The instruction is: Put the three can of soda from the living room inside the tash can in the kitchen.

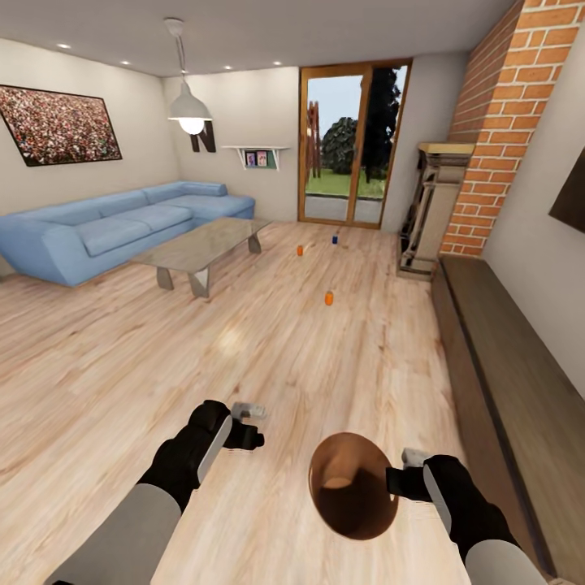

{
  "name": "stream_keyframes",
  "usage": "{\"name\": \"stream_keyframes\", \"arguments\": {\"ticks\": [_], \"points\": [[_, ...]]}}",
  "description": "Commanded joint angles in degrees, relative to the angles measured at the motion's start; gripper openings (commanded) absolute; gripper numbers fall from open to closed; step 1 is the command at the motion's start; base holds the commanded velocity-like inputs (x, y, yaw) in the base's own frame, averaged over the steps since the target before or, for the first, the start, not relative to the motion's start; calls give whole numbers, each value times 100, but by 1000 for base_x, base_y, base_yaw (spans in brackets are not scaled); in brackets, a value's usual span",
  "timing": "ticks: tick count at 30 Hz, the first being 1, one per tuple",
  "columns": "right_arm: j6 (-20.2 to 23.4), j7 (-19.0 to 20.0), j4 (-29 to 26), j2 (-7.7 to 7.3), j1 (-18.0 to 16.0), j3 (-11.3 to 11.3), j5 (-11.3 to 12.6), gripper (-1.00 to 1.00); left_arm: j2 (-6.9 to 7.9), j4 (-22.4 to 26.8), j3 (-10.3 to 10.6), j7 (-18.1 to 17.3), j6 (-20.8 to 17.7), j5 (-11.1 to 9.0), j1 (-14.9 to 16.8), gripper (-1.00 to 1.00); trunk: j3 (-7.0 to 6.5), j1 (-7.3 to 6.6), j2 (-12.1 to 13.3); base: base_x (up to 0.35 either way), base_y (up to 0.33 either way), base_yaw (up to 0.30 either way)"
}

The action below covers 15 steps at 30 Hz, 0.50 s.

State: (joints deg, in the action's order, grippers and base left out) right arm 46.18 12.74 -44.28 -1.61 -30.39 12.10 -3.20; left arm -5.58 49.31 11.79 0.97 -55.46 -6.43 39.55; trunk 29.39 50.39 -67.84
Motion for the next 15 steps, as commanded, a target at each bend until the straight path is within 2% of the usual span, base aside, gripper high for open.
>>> {"name": "stream_keyframes", "arguments": {"ticks": [1,8,15], "points": [[13,35,-2,1,-2,3,140,-100,1,0,0,0,0,0,0,100,-1,0,0,348,0,0],[13,32,0,6,-2,3,144,-100,4,0,-1,0,1,1,0,100,-1,0,0,348,0,-44],[12,32,6,11,-2,-5,145,-100,4,0,-1,-7,7,1,0,100,-1,0,0,348,0,-251]]}}
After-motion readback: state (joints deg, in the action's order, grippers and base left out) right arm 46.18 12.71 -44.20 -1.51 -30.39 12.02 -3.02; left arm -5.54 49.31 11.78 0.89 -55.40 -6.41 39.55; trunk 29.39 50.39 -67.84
